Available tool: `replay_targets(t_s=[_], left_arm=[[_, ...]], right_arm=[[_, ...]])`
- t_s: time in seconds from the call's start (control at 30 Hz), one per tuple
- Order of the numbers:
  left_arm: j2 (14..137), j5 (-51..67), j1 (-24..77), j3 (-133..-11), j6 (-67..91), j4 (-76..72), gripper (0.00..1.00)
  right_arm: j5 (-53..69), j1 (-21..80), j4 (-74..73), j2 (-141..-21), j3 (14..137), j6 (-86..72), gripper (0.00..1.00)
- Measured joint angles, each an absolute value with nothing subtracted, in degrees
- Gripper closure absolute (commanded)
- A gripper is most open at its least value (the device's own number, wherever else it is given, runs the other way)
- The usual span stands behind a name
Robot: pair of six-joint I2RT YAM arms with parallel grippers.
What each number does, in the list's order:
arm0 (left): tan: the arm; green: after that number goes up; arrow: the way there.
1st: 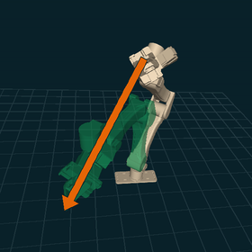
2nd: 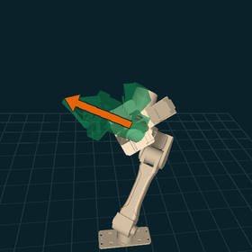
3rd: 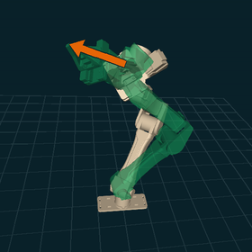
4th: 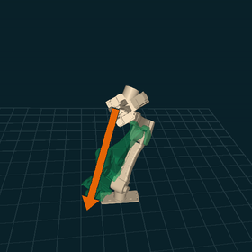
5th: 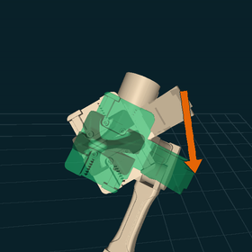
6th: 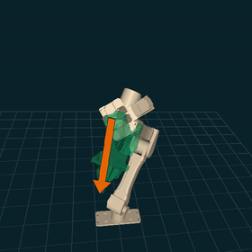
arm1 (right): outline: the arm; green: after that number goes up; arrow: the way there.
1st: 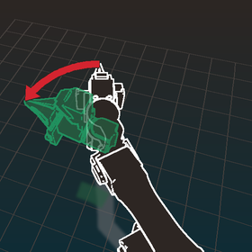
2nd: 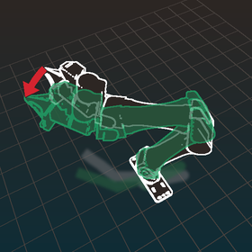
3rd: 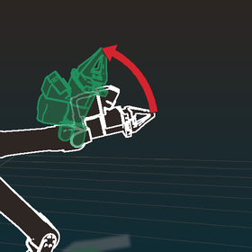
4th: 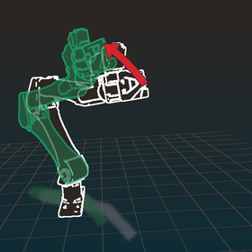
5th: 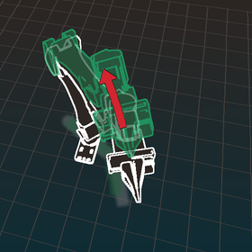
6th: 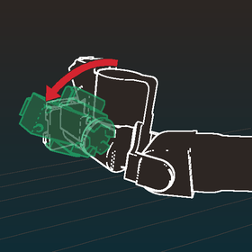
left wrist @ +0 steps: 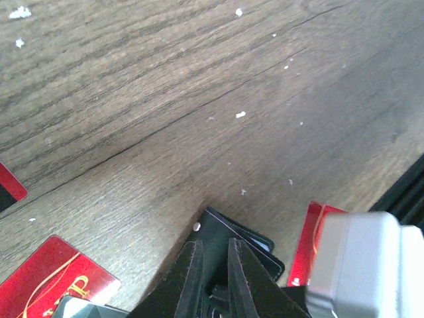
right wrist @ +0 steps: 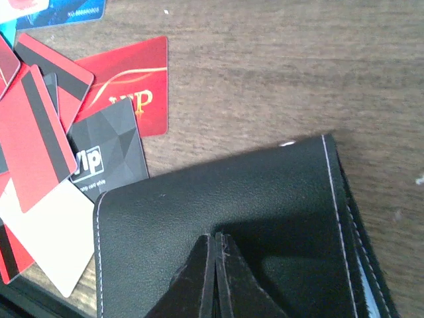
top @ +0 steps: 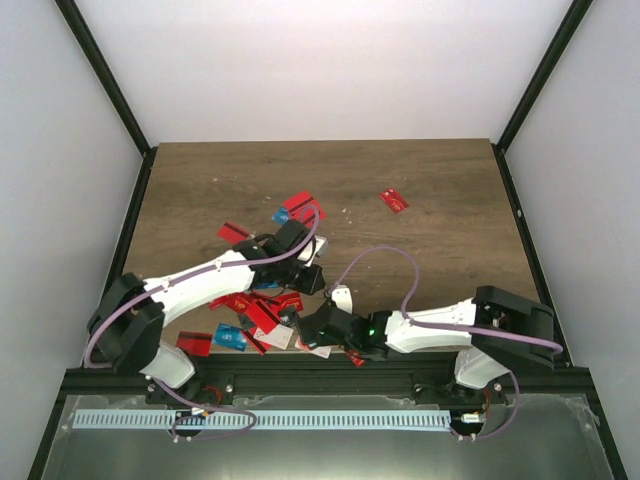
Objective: Put the credit cards into the card holder
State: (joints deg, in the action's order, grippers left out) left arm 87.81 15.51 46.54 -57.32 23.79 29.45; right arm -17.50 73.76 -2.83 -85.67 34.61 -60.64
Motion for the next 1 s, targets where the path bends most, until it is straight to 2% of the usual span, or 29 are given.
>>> replay_targets(t_s=[0.43, 1.0], left_arm=[[77.67, 17.32, 48.45, -47.59, 27.31, 29.19, 0.86], [80.12, 23.42, 57.39, -45.82, 28.32, 22.65, 0.86]], right_arm=[[-10.04, 71.22, -13.41, -74.61, 30.52, -57.87, 0.99], [-2.26, 66.67, -12.99, -67.16, 27.70, -53.39, 0.99]])
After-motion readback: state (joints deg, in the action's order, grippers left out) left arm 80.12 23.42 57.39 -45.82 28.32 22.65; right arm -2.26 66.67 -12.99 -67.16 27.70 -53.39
